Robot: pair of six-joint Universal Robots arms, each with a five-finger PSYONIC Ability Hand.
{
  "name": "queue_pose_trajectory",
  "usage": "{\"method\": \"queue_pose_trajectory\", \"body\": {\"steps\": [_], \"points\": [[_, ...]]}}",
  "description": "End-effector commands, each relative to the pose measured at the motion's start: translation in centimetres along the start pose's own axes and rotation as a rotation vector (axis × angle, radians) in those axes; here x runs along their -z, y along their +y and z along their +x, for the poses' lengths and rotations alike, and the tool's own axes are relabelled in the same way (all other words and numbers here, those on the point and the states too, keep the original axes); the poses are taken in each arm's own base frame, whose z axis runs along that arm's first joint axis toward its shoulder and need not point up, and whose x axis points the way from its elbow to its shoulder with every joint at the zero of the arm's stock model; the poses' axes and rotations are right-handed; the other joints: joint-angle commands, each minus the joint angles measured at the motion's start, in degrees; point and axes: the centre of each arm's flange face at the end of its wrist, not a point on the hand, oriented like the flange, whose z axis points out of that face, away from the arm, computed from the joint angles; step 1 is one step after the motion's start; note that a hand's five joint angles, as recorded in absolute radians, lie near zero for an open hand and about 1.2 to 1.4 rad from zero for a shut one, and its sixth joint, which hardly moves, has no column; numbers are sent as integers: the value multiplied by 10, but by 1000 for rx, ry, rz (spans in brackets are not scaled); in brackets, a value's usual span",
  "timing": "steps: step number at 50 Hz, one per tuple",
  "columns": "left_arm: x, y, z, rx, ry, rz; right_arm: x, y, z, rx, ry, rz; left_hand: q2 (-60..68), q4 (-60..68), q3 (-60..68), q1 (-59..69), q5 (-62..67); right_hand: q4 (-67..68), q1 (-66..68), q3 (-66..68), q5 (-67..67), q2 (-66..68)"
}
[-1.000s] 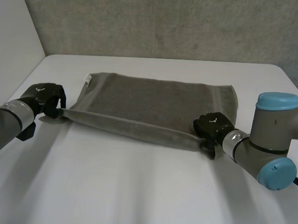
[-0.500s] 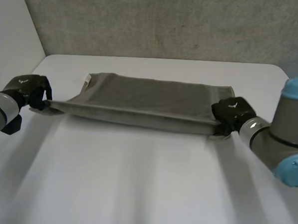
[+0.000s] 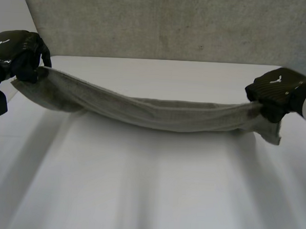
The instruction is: Fold the towel.
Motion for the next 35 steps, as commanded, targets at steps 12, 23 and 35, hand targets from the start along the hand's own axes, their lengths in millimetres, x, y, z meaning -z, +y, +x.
{"method": "queue_pose_trajectory", "body": {"steps": [12, 23, 35], "points": [[-72, 74, -5, -70, 65, -195, -91, 32, -21, 181, -111, -32, 24, 21, 28, 84, 62, 34, 46, 37, 35, 40], [-134, 103, -16, -87, -5, -211, -158, 41, -16, 219, 37, 96, 24, 21, 28, 84, 62, 34, 46, 37, 35, 40], [-169, 124, -17, -100, -16, -184, -205, 58, -24, 235, 68, 132, 24, 21, 28, 84, 62, 34, 46, 37, 35, 40]]}}
